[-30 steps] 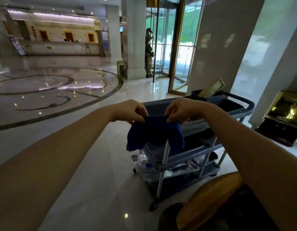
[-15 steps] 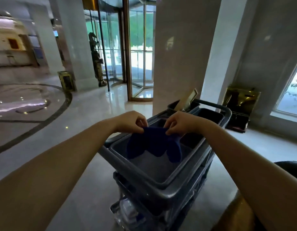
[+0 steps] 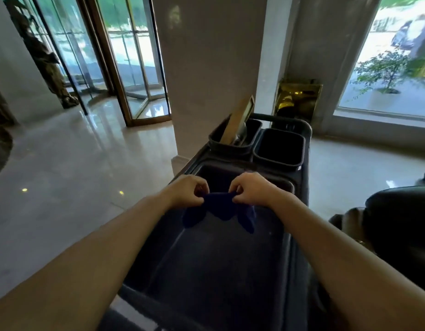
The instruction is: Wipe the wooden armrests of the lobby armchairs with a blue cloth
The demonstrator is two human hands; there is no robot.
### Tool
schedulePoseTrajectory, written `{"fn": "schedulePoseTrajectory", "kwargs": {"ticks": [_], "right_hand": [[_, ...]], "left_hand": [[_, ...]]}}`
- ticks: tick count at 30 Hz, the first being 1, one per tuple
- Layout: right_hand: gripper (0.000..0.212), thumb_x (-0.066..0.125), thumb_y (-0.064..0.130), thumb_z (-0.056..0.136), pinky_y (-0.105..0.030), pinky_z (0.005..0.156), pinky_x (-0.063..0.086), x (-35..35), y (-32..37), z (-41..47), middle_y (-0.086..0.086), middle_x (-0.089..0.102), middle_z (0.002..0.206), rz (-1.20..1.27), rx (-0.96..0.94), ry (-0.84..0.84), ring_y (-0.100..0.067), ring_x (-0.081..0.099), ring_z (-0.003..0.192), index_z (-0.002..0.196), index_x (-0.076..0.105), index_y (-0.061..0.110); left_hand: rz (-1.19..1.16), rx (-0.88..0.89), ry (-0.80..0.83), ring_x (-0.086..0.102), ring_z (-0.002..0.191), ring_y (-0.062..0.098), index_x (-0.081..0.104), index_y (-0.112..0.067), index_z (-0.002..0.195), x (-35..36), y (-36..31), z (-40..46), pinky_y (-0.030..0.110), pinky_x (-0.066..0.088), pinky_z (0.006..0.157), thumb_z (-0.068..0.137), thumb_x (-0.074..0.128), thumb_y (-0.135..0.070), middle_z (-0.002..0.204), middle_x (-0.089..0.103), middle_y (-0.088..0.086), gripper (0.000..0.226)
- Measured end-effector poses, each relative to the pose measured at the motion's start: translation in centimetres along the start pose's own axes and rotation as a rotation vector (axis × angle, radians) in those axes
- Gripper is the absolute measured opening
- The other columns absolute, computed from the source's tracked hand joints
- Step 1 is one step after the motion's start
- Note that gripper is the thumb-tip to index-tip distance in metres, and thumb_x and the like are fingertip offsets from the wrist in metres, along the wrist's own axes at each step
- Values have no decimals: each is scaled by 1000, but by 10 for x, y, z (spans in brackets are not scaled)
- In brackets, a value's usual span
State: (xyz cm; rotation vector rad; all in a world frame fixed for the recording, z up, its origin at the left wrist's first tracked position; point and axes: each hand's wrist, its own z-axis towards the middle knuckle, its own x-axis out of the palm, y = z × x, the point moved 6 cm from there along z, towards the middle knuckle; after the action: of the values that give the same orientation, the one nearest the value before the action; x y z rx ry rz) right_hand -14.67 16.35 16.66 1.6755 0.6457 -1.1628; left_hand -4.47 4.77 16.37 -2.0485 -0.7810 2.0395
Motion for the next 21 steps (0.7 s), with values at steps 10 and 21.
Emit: {"fn": "schedulePoseTrajectory", "kwargs": {"ticks": [10, 21], "right_hand": [[20, 67, 14, 77, -23, 74, 43, 145, -81, -2, -3, 67, 99, 157, 367, 196, -14, 59, 88, 97, 69, 14], [23, 72, 16, 73, -27, 67, 48, 191, -93, -20, -8, 68, 99, 244, 573, 304, -18, 61, 83, 95, 68, 16]], "left_hand": [[-204, -35, 381, 57, 71, 0, 63, -28, 79, 154, 73, 44, 11, 41, 62, 71, 64, -12, 76, 61, -13, 18], [-255, -19, 609, 59, 80, 5, 64, -26, 85, 195, 85, 47, 17, 48, 70, 71, 70, -18, 87, 64, -7, 17]]}}
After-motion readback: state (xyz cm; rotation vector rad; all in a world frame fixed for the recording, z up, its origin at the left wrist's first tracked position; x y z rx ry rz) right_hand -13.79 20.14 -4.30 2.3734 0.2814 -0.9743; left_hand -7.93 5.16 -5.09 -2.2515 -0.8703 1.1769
